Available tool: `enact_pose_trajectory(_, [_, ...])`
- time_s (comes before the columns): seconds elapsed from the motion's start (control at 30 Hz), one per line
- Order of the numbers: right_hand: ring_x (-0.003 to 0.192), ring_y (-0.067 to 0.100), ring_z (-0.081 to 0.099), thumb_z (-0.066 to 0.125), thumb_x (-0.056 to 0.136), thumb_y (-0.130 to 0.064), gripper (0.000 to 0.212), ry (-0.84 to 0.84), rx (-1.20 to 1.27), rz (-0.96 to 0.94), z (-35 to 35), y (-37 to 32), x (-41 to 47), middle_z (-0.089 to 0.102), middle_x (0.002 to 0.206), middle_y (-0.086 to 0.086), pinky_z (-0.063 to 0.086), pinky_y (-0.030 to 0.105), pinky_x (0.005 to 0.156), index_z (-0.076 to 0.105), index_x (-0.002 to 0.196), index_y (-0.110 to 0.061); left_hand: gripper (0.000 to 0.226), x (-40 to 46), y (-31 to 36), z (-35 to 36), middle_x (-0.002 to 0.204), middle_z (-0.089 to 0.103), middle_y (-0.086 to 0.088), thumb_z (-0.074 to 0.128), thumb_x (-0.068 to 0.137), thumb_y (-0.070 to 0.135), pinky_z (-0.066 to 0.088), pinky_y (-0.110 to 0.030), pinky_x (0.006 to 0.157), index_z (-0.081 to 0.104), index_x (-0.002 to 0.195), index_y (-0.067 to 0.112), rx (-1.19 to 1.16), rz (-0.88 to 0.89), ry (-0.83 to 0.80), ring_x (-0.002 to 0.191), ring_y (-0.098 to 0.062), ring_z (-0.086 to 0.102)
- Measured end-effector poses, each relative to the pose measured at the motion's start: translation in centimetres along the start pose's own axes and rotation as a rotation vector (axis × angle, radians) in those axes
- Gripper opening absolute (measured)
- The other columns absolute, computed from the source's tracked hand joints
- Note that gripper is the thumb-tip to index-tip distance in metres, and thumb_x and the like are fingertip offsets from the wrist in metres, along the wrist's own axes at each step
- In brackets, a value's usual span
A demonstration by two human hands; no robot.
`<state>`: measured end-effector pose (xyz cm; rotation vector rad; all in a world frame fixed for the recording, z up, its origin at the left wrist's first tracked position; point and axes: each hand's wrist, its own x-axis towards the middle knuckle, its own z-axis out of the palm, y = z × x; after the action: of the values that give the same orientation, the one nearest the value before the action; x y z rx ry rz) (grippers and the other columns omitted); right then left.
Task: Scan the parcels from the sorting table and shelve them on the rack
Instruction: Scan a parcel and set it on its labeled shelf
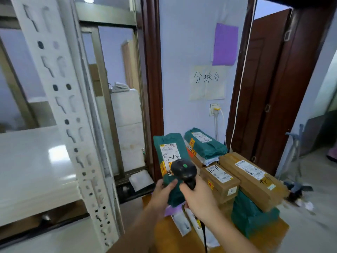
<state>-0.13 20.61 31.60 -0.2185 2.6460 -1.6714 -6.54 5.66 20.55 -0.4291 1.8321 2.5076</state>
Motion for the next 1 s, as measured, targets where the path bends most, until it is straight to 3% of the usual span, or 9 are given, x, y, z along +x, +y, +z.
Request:
enact_pose_trajectory(0.07, [0.074, 0.030, 0.069, 0.058, 0.076, -0.041, 0.018, 0.054, -0.008, -0.010, -0.2, -0.5, -1.3, 0.066, 0.073, -0.001, 0.059, 0.044, 0.070, 0.057, 0.089, -0.029, 0.042, -1.3, 0.3, -0.7, 0.116, 0.075, -0.017, 0.078, 0.093, 0.011, 0.064, -0.033, 0.071, 0.059, 0.128, 0.002, 0.055, -0.014, -0.038, 0.092, -0.021, 0.079])
enact_pose_trajectory(0.17, [0.071, 0.030, 0.069, 0.062, 0.077, -0.033, 0.009, 0.101, -0.004, -0.016, -0.8, -0.5, -2.8, 0.064, 0.068, 0.000, 0.059, 0.048, 0.071, 0.055, 0.082, -0.029, 0.062, -2.5, 0.0, -1.9, 0.128, 0.072, -0.023, 0.087, 0.082, 0.006, 0.060, -0.054, 0.097, 0.054, 0.134, -0.002, 0.146, -0.019, -0.079, 0.114, -0.036, 0.073])
enact_pose_trajectory(0.23, [0.070, 0.030, 0.069, 0.061, 0.074, -0.036, 0.011, 0.100, -0.003, -0.003, -1.1, -0.5, -3.6, 0.064, 0.068, 0.001, 0.060, 0.051, 0.070, 0.055, 0.080, -0.029, 0.052, -3.8, 0.0, -1.9, 0.132, 0.070, -0.022, 0.079, 0.089, 0.000, 0.055, -0.060, 0.105, 0.053, 0.134, 0.001, 0.232, -0.043, -0.111, 0.117, -0.037, 0.072])
enact_pose_trajectory(0.37, [0.069, 0.027, 0.069, 0.053, 0.066, -0.049, 0.022, 0.088, -0.026, 0.024, -1.2, -0.2, -4.6, 0.065, 0.073, 0.000, 0.061, 0.050, 0.068, 0.053, 0.081, -0.033, 0.039, -6.0, -0.6, -0.9, 0.121, 0.073, -0.010, 0.071, 0.097, -0.002, 0.053, -0.051, 0.096, 0.055, 0.129, 0.012, 0.357, -0.002, -0.174, 0.100, -0.022, 0.074])
enact_pose_trajectory(0.5, [0.072, 0.027, 0.070, 0.055, 0.071, -0.044, 0.017, 0.082, -0.013, 0.034, -1.4, 0.3, -5.1, 0.066, 0.077, -0.001, 0.062, 0.050, 0.069, 0.053, 0.085, -0.035, 0.042, -6.7, -1.4, -0.3, 0.127, 0.074, -0.007, 0.071, 0.097, -0.001, 0.054, -0.053, 0.109, 0.056, 0.132, 0.016, 0.327, 0.013, -0.180, 0.120, -0.026, 0.071])
enact_pose_trajectory(0.67, [0.067, 0.027, 0.070, 0.060, 0.080, -0.032, 0.007, 0.125, 0.006, 0.034, -1.8, 0.7, -5.5, 0.065, 0.070, 0.000, 0.061, 0.048, 0.067, 0.055, 0.084, -0.031, 0.044, -7.1, -1.7, 0.0, 0.130, 0.073, -0.003, 0.073, 0.096, 0.003, 0.053, -0.051, 0.111, 0.056, 0.132, 0.021, 0.313, 0.020, -0.179, 0.123, -0.023, 0.070])
enact_pose_trajectory(0.87, [0.044, 0.017, 0.060, 0.059, 0.090, -0.018, 0.005, 0.053, 0.101, 0.053, -2.2, 0.5, -6.0, 0.059, 0.063, 0.004, 0.048, 0.025, 0.046, 0.056, 0.087, -0.016, 0.044, -6.9, -2.5, -0.2, 0.129, 0.072, -0.005, 0.073, 0.095, 0.003, 0.051, -0.053, 0.112, 0.056, 0.131, 0.022, 0.324, 0.012, -0.126, 0.124, -0.025, 0.068])
enact_pose_trajectory(1.0, [0.042, 0.016, 0.058, 0.059, 0.091, -0.017, 0.004, 0.020, 0.128, 0.057, -2.6, 0.4, -6.3, 0.057, 0.062, 0.004, 0.047, 0.025, 0.045, 0.056, 0.088, -0.015, 0.051, -6.7, -2.8, -0.1, 0.131, 0.071, -0.005, 0.076, 0.093, 0.006, 0.048, -0.056, 0.115, 0.053, 0.136, 0.022, 0.322, 0.000, -0.110, 0.127, -0.026, 0.066])
